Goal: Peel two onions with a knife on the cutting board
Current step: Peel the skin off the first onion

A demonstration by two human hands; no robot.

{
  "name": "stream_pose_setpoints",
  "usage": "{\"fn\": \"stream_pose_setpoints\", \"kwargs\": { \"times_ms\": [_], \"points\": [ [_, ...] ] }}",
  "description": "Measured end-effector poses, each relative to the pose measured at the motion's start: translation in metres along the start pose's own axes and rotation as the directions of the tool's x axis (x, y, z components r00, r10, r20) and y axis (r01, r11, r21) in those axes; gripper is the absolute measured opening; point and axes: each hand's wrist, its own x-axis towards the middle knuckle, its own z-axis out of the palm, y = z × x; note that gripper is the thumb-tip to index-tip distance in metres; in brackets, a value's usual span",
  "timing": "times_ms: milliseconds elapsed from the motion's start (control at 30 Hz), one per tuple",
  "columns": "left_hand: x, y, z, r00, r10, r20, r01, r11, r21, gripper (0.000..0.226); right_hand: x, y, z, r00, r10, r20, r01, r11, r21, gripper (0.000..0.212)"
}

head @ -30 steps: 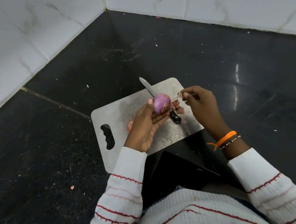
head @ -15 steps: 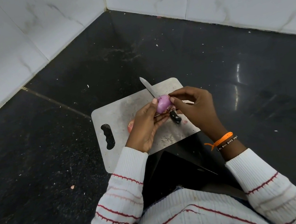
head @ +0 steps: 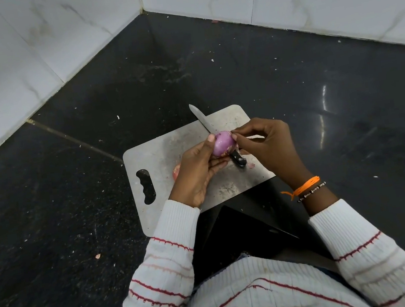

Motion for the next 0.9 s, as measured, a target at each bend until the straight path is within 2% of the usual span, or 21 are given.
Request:
{"fn": "stream_pose_setpoints", "kwargs": {
  "times_ms": [133, 400, 467, 667, 900],
  "points": [
    [0.0, -0.002, 0.001, 1.0, -0.011, 0.006, 0.011, 1.0, 0.008, 0.038, 0.0, 0.002, -0.001, 0.999, 0.003, -0.034, -0.004, 0.999, -0.032, 0.01],
    [0.0, -0.004, 0.0, 0.995, 0.004, 0.097, -0.001, 0.999, -0.034, 0.023, 0.0, 0.002, 0.002, 0.989, 0.133, -0.062, -0.128, 0.989, 0.077, 0.009],
    [0.001, -0.003, -0.002, 0.992, 0.025, 0.126, -0.021, 0.999, -0.032, 0.026, 0.0, 0.003, 0.002, 0.988, 0.145, -0.06, -0.14, 0.987, 0.078, 0.009],
    [0.001, -0.001, -0.007, 0.978, 0.064, 0.196, -0.074, 0.996, 0.042, 0.03, -0.002, 0.005, 0.003, 0.986, 0.156, -0.056, -0.152, 0.986, 0.069, 0.009],
    [0.003, -0.001, -0.012, 0.966, 0.077, 0.245, -0.108, 0.988, 0.114, 0.035, 0.0, 0.004, 0.005, 0.989, 0.125, -0.079, -0.127, 0.992, -0.02, 0.009]
  ]
}}
